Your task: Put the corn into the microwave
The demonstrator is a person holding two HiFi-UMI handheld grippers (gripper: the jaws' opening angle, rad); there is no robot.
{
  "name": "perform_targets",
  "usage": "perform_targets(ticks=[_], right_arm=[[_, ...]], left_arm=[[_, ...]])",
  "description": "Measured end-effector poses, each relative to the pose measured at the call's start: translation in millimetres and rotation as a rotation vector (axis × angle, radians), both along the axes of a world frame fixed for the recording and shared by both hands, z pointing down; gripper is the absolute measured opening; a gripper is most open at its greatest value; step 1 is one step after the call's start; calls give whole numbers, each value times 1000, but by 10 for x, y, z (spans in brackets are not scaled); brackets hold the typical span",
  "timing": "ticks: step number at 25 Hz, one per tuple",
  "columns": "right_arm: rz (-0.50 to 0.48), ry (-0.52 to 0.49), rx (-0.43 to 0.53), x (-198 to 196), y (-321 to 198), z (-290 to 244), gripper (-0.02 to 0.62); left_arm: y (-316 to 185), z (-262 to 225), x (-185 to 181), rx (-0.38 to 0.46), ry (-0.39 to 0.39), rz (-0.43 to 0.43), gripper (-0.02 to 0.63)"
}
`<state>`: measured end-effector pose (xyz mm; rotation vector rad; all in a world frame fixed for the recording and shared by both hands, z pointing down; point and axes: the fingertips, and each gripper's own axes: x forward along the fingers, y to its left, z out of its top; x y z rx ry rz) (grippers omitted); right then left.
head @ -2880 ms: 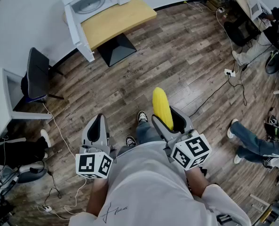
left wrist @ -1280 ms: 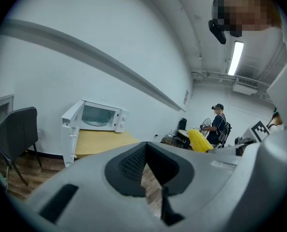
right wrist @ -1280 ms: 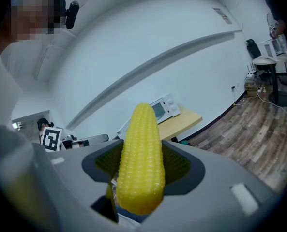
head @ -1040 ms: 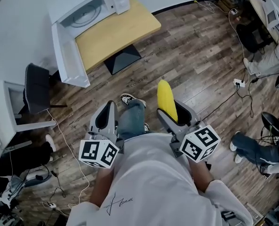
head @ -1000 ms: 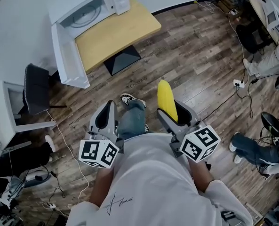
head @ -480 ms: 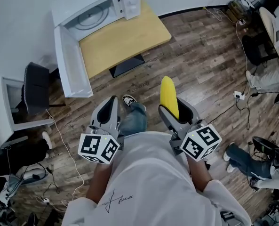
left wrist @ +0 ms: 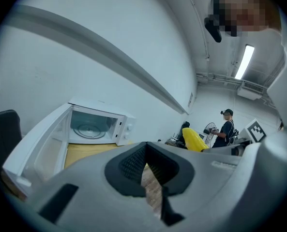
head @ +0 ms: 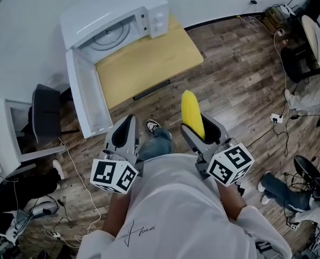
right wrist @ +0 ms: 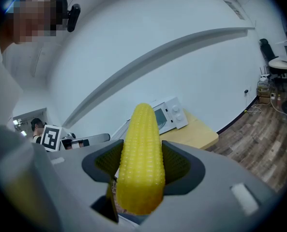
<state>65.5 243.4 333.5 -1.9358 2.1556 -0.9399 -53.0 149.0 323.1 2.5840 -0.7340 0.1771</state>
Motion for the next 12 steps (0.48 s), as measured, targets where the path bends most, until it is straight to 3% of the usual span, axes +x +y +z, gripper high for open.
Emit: perform_targets(ticks=[12], right_arm=[[-21, 1, 25, 181, -894, -166, 262]], left_arm=[[-824, -230, 135, 17, 76, -41, -14]])
